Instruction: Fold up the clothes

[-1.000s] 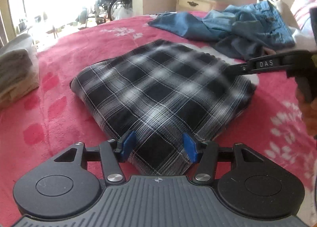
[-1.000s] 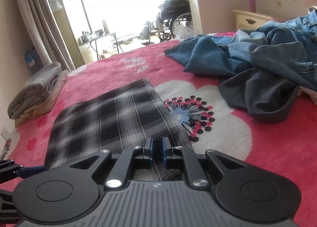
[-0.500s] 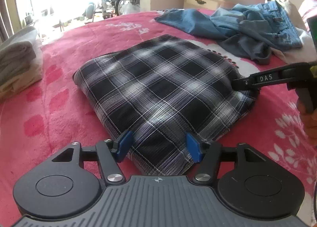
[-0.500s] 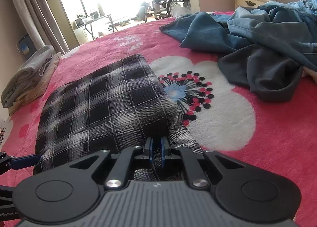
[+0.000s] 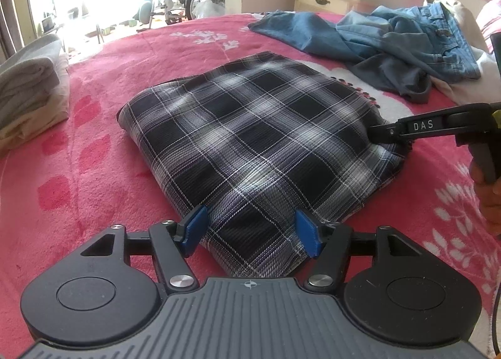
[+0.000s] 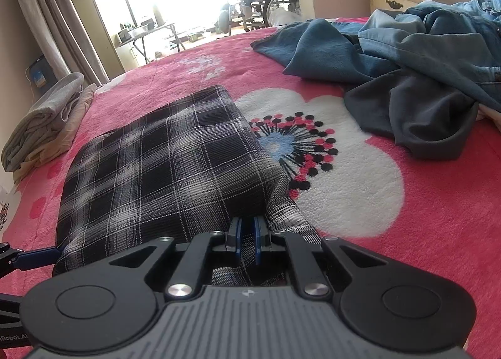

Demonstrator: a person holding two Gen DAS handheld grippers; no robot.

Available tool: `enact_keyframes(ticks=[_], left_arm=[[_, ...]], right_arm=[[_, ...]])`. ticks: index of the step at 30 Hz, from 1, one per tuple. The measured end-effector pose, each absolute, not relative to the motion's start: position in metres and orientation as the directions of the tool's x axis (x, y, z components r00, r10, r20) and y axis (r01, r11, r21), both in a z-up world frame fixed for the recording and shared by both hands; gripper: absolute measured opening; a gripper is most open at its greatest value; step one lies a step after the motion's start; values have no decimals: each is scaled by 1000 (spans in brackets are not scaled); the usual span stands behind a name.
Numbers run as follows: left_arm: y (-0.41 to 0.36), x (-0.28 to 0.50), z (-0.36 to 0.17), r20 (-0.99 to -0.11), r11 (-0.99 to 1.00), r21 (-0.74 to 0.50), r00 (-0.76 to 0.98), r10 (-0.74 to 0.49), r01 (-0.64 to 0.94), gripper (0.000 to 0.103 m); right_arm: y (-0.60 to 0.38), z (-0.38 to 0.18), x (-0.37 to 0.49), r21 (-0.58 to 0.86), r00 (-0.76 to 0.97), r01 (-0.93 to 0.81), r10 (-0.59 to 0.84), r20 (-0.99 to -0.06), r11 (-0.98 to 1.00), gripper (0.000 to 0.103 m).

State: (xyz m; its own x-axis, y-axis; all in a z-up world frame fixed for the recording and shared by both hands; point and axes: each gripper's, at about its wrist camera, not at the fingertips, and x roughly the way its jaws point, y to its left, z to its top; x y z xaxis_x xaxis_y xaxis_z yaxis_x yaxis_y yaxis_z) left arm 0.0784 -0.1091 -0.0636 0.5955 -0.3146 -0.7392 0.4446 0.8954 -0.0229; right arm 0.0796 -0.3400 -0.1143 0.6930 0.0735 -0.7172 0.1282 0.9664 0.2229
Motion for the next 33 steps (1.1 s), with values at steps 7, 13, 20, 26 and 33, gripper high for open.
enact_keyframes(ticks=[7, 13, 20, 26, 33], left_arm=[[-109, 79, -64, -742, 897, -22, 594, -310, 441, 63], [-112, 76, -63, -743, 892, 1, 598, -301, 451, 65], [-115, 72, -64, -740, 889, 21, 605, -294, 458, 68], [-112, 72, -66, -730, 893, -2, 610, -309, 450, 68], [-107, 70, -54, -715, 897, -38, 615, -331, 440, 67]], right_arm=[[-340, -115, 80, 224, 693, 127, 75, -717, 966, 8], [-341, -115, 79, 225, 693, 128, 75, -717, 966, 8], [-343, -112, 78, 237, 697, 133, 79, -713, 962, 8], [-341, -80, 58, 224, 852, 62, 65, -519, 973, 13], [-338, -120, 84, 175, 724, 134, 24, -689, 975, 14]])
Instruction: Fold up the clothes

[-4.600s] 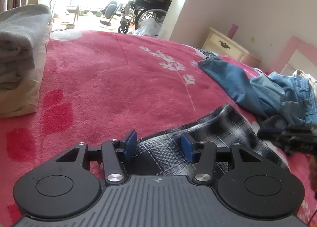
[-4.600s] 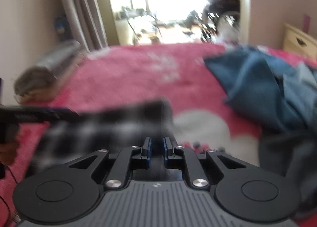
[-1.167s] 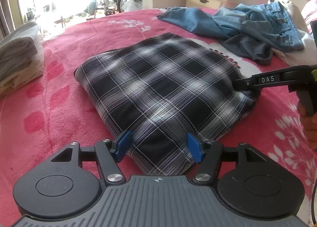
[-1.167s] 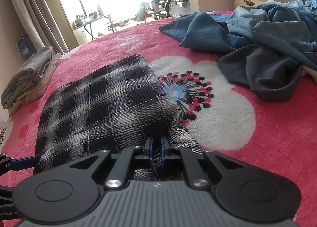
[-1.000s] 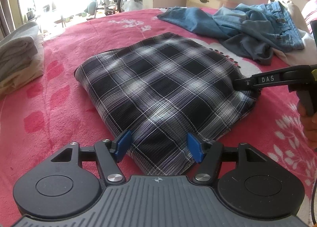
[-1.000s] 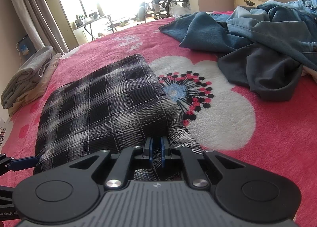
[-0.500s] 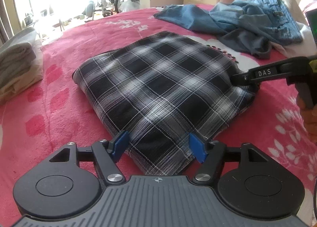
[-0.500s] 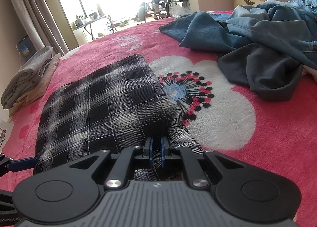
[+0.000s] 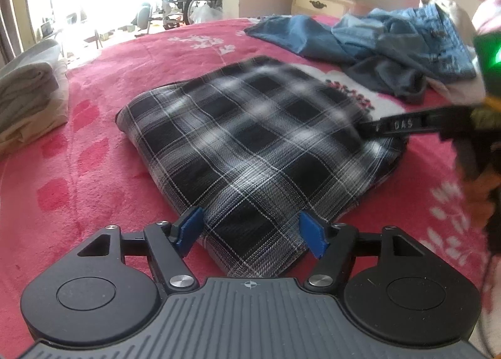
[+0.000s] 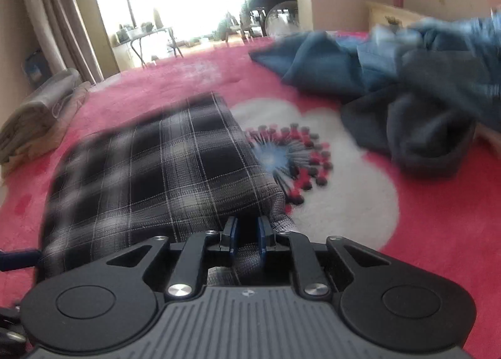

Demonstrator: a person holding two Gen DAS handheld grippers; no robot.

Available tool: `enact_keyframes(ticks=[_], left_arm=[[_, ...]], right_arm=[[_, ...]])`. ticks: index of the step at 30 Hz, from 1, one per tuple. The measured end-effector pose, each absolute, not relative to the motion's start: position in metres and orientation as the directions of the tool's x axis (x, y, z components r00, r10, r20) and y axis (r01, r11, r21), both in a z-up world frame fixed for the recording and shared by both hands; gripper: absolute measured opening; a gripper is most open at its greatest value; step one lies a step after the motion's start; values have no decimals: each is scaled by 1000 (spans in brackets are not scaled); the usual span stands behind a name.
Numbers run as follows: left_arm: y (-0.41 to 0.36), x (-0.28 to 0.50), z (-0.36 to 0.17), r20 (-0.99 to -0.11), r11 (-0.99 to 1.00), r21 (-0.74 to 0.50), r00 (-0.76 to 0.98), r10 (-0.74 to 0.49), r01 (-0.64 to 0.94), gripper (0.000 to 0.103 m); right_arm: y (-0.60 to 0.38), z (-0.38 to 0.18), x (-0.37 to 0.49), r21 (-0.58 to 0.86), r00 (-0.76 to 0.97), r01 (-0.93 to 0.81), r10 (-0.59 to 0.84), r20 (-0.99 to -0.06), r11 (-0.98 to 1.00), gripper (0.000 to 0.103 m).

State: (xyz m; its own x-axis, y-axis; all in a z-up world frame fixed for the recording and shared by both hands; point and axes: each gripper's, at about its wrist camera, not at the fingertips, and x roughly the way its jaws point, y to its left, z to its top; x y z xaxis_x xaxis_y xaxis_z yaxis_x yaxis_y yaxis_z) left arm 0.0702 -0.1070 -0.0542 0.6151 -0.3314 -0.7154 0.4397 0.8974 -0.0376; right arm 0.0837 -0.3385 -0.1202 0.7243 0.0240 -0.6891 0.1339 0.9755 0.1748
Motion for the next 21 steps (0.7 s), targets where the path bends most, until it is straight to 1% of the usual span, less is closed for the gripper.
enact_keyframes(ticks=[3, 5, 7, 9, 11, 15, 18, 21], left_arm=[[-103, 71, -33, -668, 900, -42, 658, -348, 434, 68], [-105, 81, -22, -655, 902, -34, 673, -345, 430, 68], [-113, 97, -23, -687, 909, -14, 657, -311, 416, 68], [-122, 114, -32, -732, 917, 18, 630, -259, 398, 68], [-131, 130, -41, -772, 925, 37, 599, -213, 378, 67], [-139, 138, -58, -817, 935, 41, 551, -171, 351, 68], [-143, 134, -61, -820, 934, 68, 553, -148, 351, 69], [-143, 134, -61, -827, 939, 66, 546, -137, 336, 69]], right_arm=[[-341, -116, 83, 197, 727, 145, 31, -686, 970, 14], [-341, -110, 80, 199, 740, 149, 24, -673, 969, 14], [-339, -96, 75, 212, 783, 143, 20, -621, 967, 17], [-338, -82, 75, 229, 820, 120, 33, -571, 966, 17], [-335, -76, 84, 218, 828, 93, 47, -559, 971, 17], [-331, -86, 110, 153, 791, 66, 42, -611, 986, 17], [-339, -114, 126, 113, 699, 91, 17, -715, 989, 17], [-343, -102, 128, 102, 684, 92, 12, -729, 990, 17]])
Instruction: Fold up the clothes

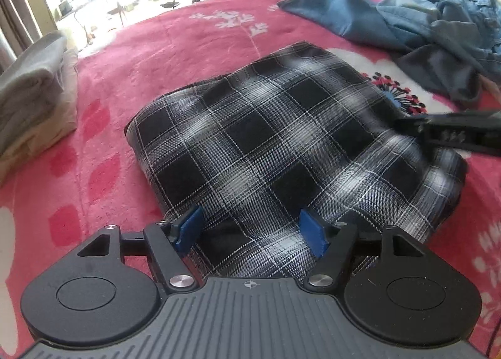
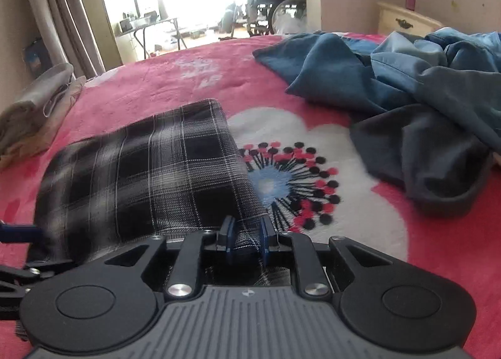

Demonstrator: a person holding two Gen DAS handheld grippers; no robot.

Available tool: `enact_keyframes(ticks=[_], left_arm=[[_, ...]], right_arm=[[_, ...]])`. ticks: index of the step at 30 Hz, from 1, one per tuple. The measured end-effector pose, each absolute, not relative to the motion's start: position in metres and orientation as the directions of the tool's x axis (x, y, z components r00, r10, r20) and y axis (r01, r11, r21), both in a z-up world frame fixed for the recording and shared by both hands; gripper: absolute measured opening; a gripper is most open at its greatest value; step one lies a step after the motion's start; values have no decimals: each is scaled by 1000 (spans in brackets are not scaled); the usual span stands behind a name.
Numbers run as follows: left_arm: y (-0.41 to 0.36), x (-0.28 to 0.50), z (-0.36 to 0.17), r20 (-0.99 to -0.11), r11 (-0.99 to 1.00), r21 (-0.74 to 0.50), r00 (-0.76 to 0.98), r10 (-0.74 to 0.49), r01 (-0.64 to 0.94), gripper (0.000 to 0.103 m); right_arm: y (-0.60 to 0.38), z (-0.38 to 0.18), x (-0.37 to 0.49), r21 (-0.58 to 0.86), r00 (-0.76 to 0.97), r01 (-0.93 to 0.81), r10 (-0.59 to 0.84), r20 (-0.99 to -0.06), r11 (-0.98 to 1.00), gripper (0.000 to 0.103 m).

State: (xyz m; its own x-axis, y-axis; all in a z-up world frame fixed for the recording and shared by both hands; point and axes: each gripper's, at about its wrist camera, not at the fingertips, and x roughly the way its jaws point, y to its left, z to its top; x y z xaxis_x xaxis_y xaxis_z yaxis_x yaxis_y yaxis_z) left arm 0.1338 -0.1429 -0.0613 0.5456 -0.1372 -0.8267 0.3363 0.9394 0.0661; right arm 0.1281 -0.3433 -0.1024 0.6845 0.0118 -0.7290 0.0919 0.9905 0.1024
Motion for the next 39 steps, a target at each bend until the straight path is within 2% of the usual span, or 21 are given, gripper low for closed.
enact_keyframes(ticks=[6, 11, 15, 22, 29, 33, 38, 39], left_arm=[[-145, 135, -61, -833, 945, 72, 541, -119, 320, 69], [-147, 137, -60, -837, 944, 82, 536, -109, 320, 69], [-147, 137, -60, -838, 942, 85, 535, -109, 325, 69], [-145, 139, -60, -839, 941, 80, 532, -114, 328, 70], [-142, 138, -60, -837, 942, 74, 534, -120, 328, 70], [-134, 137, -59, -826, 943, 34, 540, -160, 332, 70], [-89, 130, -47, -773, 943, -111, 569, -281, 315, 71], [-77, 130, -46, -768, 941, -152, 563, -305, 303, 71]], right_arm=[[-333, -67, 160, 126, 723, -10, 94, -684, 992, 17], [-321, -88, 196, 168, 660, -32, 148, -737, 985, 17], [-318, -99, 213, 150, 605, -45, 146, -783, 988, 20], [-308, -64, 229, 186, 639, -87, 198, -744, 979, 20], [-297, -98, 270, 217, 570, -26, 193, -798, 976, 20], [-301, -99, 273, 238, 587, 24, 179, -790, 971, 20], [-328, -59, 227, 398, 671, 29, 277, -688, 917, 21], [-335, -53, 210, 440, 679, 33, 303, -669, 897, 25]])
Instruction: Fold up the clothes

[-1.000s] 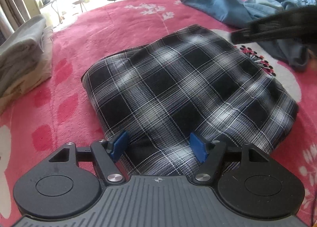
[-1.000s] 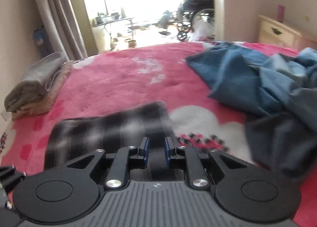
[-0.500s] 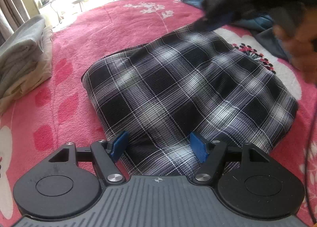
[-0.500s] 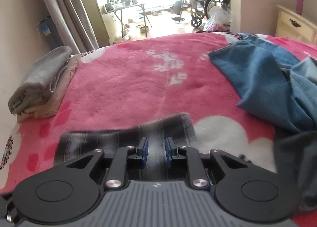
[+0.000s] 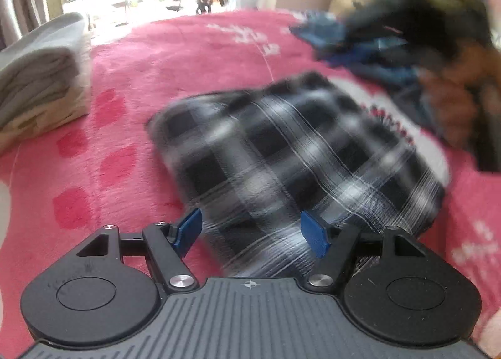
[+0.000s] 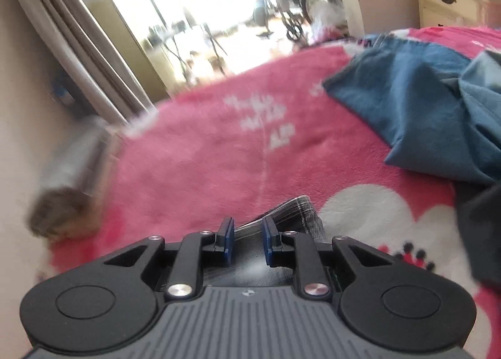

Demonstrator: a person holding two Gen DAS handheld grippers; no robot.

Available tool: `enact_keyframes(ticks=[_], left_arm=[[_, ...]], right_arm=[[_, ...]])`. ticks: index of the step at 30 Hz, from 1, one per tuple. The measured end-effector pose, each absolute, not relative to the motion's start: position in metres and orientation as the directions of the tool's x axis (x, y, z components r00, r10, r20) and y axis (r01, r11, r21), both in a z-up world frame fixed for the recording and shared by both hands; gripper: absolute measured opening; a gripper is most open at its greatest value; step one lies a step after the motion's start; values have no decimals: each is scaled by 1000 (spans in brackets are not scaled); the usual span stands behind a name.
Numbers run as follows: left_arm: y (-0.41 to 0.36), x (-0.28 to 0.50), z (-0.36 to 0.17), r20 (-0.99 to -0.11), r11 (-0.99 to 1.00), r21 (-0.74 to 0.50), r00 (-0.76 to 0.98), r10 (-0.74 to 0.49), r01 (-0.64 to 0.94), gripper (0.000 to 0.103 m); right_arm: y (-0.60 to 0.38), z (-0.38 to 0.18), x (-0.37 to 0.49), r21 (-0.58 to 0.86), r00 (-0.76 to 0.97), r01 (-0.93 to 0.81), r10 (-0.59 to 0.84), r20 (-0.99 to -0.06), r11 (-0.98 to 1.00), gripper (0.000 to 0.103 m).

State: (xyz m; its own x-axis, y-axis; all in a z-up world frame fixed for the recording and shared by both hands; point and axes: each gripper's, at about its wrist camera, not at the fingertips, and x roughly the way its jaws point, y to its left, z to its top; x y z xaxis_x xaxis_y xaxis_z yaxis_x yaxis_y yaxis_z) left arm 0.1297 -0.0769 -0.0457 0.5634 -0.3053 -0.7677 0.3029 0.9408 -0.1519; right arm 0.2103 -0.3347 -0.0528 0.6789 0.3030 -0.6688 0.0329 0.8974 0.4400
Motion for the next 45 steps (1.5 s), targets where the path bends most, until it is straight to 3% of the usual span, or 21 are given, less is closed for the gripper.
enact_keyframes(ticks=[3, 9, 14, 20, 23, 25, 31, 39, 45], left_arm=[[-42, 132, -50, -769, 922, -304, 510, -387, 241, 71], [-3, 139, -79, -719, 784, -614, 344, -604, 93, 71], [-9, 137, -102, -646, 674, -738, 265, -716, 22, 71], [-8, 139, -110, -532, 529, -844, 255, -808, -85, 69], [-8, 140, -105, -492, 488, -869, 268, -829, -86, 69], [-8, 141, -102, -463, 457, -885, 272, -843, -89, 70], [-8, 145, -93, -419, 414, -907, 280, -864, -81, 70], [-6, 145, -93, -414, 412, -909, 279, -867, -68, 70], [-4, 143, -93, -409, 410, -910, 286, -867, -57, 70]], right_arm=[[-351, -44, 154, 579, 677, 59, 394, -622, 813, 39], [-341, -92, 51, 774, 577, 227, 559, -595, 591, 44], [-329, -145, 23, 828, 553, 384, 616, -560, 408, 47], [-326, -167, 18, 861, 631, 451, 598, -494, 235, 50], [-320, -172, 17, 857, 635, 483, 602, -485, 180, 54], [-316, -177, 16, 858, 648, 498, 605, -463, 124, 63], [-303, -192, 16, 855, 717, 511, 591, -369, -86, 68], [-278, -215, 40, 820, 768, 514, 561, -310, -251, 67], [-274, -220, 45, 816, 783, 505, 548, -296, -282, 53]])
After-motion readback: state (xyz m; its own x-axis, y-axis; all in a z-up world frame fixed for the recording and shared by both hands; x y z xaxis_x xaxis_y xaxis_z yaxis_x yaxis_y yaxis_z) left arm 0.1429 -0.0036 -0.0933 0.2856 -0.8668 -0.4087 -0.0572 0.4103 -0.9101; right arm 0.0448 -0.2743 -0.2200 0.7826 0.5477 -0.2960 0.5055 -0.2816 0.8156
